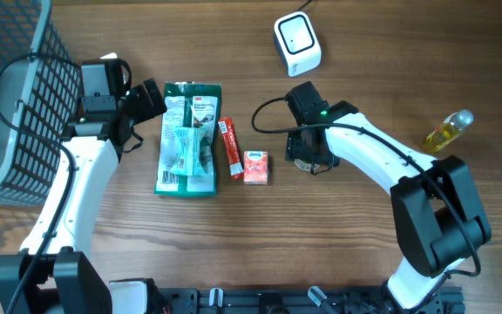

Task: Scan the item barcode
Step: 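Lift the green-lid jar and carry it to the scanner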

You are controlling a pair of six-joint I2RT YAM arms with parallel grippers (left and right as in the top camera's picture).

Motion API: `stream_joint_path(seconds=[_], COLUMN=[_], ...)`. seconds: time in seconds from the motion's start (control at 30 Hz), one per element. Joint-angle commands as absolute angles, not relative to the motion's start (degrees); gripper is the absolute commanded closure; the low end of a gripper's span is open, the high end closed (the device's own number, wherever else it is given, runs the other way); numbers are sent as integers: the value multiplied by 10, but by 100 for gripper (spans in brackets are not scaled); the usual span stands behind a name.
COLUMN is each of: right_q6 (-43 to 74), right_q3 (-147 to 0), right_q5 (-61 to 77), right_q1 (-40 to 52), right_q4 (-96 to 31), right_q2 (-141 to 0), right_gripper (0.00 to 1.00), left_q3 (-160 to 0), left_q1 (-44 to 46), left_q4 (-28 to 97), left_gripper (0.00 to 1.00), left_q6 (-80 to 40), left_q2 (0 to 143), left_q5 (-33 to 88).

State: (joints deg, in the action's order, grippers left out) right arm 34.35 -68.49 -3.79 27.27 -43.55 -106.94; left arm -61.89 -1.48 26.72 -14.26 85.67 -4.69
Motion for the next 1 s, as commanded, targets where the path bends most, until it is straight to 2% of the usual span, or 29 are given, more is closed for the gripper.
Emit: stream_joint_path(seconds=[0.0, 0.07, 0.13, 0.17, 0.43, 0.53, 0.57, 0.63, 0.77, 0.97], right_q6=[331, 306, 287, 279, 240, 241, 241, 249, 262, 262], right_q3=[-719, -745, -773, -785, -795, -795, -795, -795, -795, -795], right_q5=[-1, 41, 89, 126, 547, 660, 703, 733, 769, 770], right_q1=[252, 231, 209, 197, 135, 133, 133, 133, 133, 133], right_q4=[-460, -493, -528, -544, -649, -693, -707, -708, -708, -708], right_q2=[-1061, -1054, -1048, -1043, -1025, -1025, -1025, -1025, -1025, -1025], right_gripper=[35, 36, 47, 49, 50, 50, 46, 46, 53, 53], left_q3=[-623, -623, -623, -623, -623, -623, -623, -623, -623, -623], left_q1=[-17, -17, -17, -17, -17, -17, -17, -17, -17, -17], left_q4=[266, 266, 266, 266, 266, 266, 266, 266, 266, 266], left_gripper=[0, 0, 0, 0, 0, 0, 0, 0, 0, 0], left_q6=[-138, -138, -138, -138, -138, -138, -138, -138, -138, -138], left_q2=[855, 855, 855, 855, 855, 855, 855, 855, 855, 855], left_q5=[-52, -52, -52, -52, -52, -52, -52, -52, -52, -52])
